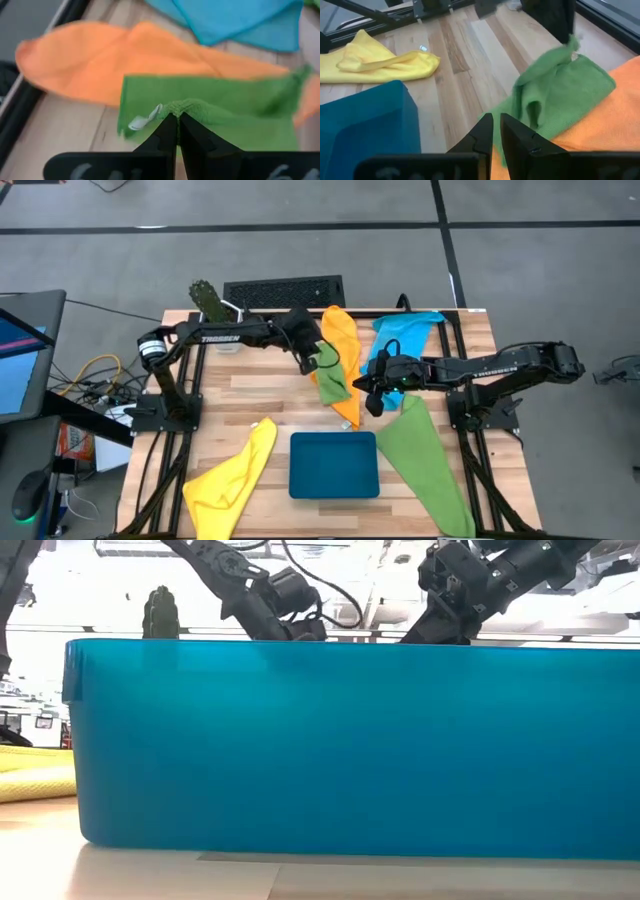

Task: Fold microfiber towels
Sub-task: Fold the top green microfiber towel

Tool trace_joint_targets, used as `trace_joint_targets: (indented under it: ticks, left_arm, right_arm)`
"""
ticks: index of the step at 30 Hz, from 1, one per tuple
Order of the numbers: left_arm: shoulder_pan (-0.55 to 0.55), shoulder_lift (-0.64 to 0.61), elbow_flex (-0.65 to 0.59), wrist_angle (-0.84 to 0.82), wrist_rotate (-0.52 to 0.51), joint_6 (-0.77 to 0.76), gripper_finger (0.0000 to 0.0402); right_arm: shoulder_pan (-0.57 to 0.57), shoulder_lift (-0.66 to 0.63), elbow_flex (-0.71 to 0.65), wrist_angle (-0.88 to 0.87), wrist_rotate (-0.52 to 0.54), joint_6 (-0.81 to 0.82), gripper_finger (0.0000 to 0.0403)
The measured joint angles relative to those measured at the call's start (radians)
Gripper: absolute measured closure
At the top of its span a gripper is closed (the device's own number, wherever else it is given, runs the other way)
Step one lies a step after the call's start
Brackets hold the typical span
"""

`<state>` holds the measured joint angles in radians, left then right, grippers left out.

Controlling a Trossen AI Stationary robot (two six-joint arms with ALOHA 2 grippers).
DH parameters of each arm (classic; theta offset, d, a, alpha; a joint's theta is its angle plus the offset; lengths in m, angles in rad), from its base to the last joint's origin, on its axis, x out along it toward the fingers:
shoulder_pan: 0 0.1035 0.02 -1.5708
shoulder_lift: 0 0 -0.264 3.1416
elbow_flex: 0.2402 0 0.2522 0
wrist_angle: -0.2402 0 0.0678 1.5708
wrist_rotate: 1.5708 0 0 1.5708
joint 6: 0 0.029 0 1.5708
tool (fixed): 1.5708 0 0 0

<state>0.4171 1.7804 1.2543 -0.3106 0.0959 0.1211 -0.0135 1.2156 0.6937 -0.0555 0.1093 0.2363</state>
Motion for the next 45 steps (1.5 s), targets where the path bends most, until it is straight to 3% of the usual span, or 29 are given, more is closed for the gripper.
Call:
trace_joint_targets:
  ticks: [10, 17, 26, 31, 36, 45]
  left_arm:
    - [0.002, 0.037, 0.002, 0.154, -0.084, -0.033, 0.0397]
    - [-0.002, 0.037, 0.018, 0.124, -0.011, -0.037, 0.0387]
    - [-0.024, 0.037, 0.018, 0.095, 0.039, 0.013, 0.0306]
    - [-0.021, 0.034, 0.037, -0.003, 0.084, -0.005, 0.0247]
    - [-0.021, 0.03, 0.135, -0.169, 0.084, 0.028, 0.0198]
    - [-0.058, 0.029, 0.148, -0.339, 0.241, -0.036, 0.0177]
  right_arm:
    - [-0.002, 0.0, 0.0, -0.025, 0.002, 0.049, 0.0341]
    - [-0.013, 0.057, 0.0, -0.009, 0.024, 0.058, 0.0316]
    - [-0.015, 0.189, 0.0, 0.024, -0.015, 0.087, 0.0256]
    - [-0.015, 0.238, -0.001, 0.005, -0.001, 0.119, 0.0239]
    - [-0.023, 0.28, 0.0, 0.004, 0.001, 0.146, 0.0238]
    - [-0.067, 0.279, 0.0, -0.057, 0.001, 0.203, 0.0244]
